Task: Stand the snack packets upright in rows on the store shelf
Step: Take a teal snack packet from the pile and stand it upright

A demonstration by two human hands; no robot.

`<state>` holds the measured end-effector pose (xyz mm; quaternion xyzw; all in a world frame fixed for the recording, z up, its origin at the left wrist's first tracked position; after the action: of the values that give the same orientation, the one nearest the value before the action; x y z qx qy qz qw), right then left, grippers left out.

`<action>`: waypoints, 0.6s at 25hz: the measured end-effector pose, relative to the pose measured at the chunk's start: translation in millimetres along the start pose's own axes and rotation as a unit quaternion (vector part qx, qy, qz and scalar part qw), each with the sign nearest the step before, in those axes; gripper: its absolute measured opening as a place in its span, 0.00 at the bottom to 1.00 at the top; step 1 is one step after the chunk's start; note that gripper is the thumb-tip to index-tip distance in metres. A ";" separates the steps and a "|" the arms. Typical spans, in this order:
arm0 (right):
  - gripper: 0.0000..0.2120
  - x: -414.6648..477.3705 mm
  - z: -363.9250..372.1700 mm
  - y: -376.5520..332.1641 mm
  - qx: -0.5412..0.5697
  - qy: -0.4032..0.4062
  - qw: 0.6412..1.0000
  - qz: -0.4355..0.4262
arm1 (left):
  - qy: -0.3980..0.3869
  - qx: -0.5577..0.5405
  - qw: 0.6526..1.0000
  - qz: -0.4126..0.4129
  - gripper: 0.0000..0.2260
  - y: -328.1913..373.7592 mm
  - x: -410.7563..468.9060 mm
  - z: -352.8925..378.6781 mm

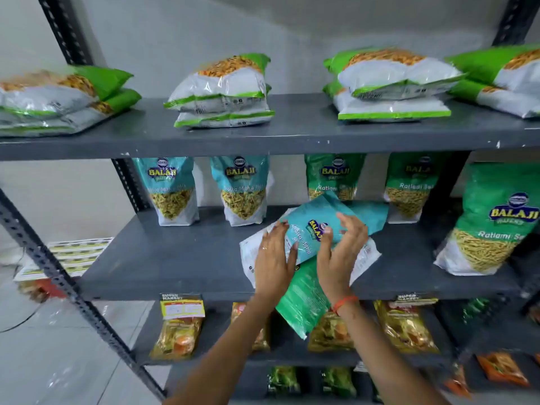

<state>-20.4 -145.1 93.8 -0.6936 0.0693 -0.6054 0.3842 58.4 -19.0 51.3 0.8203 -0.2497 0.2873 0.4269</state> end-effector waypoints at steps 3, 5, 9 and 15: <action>0.13 -36.8 -0.3 66.5 0.017 0.015 0.972 0.236 | -0.101 0.035 0.994 0.021 0.19 -17.7 -22.7 37.3; 0.14 -69.5 10.5 104.2 0.071 0.001 0.906 0.418 | -0.138 0.065 0.988 0.029 0.16 -24.1 -32.4 56.0; 0.16 -85.9 43.1 127.7 0.162 -0.069 0.814 0.554 | -0.085 0.115 0.989 0.038 0.11 -21.7 -25.8 62.0; 0.14 -93.5 90.7 131.3 0.272 -0.167 0.744 0.587 | 0.058 -0.040 0.989 -0.128 0.13 -40.2 1.0 10.3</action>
<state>85.0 -143.1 -58.2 -0.4719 0.2294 -0.1275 0.8417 88.1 -7.3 24.7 0.8097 -0.1286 0.2677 0.5062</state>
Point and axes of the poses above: each hand's wrist, its own x-axis towards the middle knuckle, its own z-axis out of the palm, y = z × x, the point moved 8 cm from there along x, towards the middle knuckle, and after that the axes turned 5 degrees about y, right-handed, at the moved point
